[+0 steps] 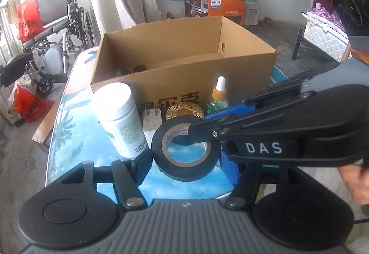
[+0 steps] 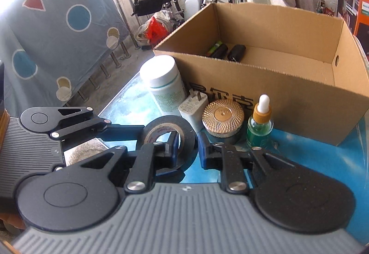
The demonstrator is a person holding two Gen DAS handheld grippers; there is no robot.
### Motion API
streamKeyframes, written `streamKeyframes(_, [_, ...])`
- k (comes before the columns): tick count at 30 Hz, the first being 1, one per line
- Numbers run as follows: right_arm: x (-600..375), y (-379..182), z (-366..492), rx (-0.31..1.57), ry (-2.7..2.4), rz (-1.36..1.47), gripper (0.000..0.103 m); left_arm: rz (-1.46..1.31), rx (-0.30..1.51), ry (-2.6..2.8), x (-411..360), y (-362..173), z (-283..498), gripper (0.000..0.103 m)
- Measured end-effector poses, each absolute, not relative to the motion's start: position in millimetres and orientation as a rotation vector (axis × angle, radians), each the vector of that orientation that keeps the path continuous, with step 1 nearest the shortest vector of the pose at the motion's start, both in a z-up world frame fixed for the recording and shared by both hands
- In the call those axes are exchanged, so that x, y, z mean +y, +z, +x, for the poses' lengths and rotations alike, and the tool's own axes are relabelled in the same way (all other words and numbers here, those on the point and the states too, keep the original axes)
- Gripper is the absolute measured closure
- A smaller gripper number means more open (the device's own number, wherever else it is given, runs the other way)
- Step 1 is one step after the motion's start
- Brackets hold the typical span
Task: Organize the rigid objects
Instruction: 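Carry the black tape roll with the right gripper into the box and release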
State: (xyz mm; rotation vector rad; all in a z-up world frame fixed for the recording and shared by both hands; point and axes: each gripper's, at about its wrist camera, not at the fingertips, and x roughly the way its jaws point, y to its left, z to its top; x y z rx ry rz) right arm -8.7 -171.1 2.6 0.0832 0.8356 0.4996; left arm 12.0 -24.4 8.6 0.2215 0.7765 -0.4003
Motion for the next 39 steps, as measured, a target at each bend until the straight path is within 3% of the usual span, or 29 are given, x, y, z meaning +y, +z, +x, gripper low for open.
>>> streamKeyframes(10, [-181.7, 104.7, 10.7, 0.559, 0.532, 0.021, 0.086, 0.269, 0.557, -0.355, -36.0, 96.9, 35.2, 0.038])
streamKeyframes(17, [-227.7, 132.1, 91.4, 0.645, 0.544, 0.113, 0.085, 0.309, 0.635, -0.397, -64.3, 113.0, 109.5, 0.037])
streamKeyframes(29, [-283.7, 33.8, 245.9, 1.093, 0.495, 0.431, 0.085, 0.264, 1.038, -0.513, -74.8, 42.4, 262.3, 0.038])
streamKeyframes(39, [-271.6, -38.2, 316.5, 1.302, 0.436, 0.396, 0.086, 0.185, 1.28, -0.498, -80.6, -22.0, 342.1, 0.038])
